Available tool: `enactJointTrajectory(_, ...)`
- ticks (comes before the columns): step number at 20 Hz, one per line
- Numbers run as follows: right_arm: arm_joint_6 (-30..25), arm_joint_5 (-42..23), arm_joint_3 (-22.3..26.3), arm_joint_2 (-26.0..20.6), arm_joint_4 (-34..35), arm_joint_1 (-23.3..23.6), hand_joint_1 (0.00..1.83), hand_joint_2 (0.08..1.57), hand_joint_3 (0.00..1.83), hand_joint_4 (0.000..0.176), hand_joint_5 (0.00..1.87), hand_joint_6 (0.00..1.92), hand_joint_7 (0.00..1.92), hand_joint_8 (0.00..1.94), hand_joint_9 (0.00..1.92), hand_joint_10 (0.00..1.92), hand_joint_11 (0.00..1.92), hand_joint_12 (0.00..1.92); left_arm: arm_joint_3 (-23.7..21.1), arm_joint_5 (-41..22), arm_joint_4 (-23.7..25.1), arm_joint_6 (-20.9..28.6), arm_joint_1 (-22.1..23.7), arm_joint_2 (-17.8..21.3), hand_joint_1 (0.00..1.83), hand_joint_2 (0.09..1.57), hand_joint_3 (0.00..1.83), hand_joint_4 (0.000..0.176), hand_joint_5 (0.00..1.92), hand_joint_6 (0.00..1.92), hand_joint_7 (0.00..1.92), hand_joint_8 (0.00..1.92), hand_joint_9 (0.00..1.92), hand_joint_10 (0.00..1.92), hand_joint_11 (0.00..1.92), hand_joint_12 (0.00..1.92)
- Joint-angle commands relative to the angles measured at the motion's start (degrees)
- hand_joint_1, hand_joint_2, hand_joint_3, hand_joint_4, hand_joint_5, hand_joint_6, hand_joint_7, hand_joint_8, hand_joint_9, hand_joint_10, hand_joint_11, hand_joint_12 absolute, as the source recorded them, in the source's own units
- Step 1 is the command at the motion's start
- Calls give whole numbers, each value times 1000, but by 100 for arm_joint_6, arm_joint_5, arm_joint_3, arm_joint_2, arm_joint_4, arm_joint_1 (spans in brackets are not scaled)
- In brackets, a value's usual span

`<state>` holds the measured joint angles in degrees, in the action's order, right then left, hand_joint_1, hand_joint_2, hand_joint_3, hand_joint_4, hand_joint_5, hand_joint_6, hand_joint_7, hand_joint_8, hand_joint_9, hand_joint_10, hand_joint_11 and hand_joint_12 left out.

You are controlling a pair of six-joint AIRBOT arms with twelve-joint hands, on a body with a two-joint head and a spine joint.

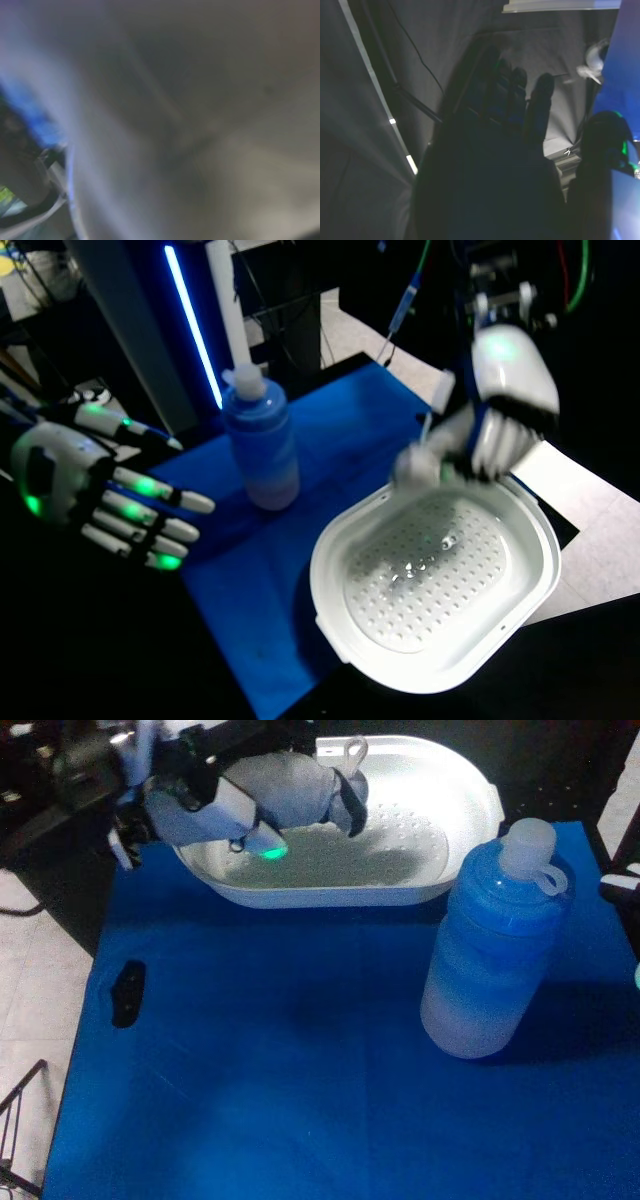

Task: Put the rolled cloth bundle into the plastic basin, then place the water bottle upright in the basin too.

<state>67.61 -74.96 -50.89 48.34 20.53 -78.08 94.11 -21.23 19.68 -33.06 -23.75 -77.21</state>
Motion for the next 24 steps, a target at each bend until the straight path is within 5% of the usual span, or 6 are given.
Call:
enactJointTrajectory(1, -41, -698, -40, 11, -9, 57, 295, 1415, 1, 53, 333, 3, 213, 4, 185, 4, 0, 620, 147, -429, -179, 22, 143, -82, 1716, 1189, 6, 176, 157, 1921, 317, 1921, 555, 1921, 733, 1921)
enactJointTrajectory(5, -44, -697, -114, 102, -21, 58, 316, 1425, 1, 73, 342, 2, 224, 2, 191, 2, 0, 582, 947, 156, -195, 21, 283, -691, 1699, 1125, 0, 176, 817, 1921, 968, 1921, 1163, 1921, 1326, 1921)
enactJointTrajectory(10, -68, -697, -159, 134, -25, 64, 311, 1435, 1, 27, 363, 2, 231, 1, 195, 1, 0, 617, 1313, 397, -201, 31, 293, -942, 1712, 1119, 0, 176, 776, 1921, 1000, 1921, 1216, 1921, 1375, 1921)
enactJointTrajectory(20, -101, -697, -240, 238, -92, 151, 382, 1441, 1, 30, 365, 0, 253, 1, 195, 0, 0, 588, 1691, 626, -204, 84, 290, -1267, 1465, 1160, 4, 176, 715, 1921, 903, 1921, 1116, 1921, 1283, 1921)
enactJointTrajectory(22, -116, -697, -240, 242, -95, 168, 418, 1450, 1, 30, 363, 0, 253, 0, 176, 3, 0, 502, 1699, 685, -197, 84, 278, -1269, 1124, 1200, 2, 0, 799, 1323, 769, 1706, 882, 1908, 976, 1921)
enactJointTrajectory(24, -140, -697, -240, 242, -96, 172, 413, 1453, 1, 24, 367, 1, 262, 1, 188, 4, 0, 520, 1712, 721, -205, 96, 242, -1270, 1027, 1185, 0, 21, 832, 1212, 523, 1445, 616, 1760, 707, 1921)
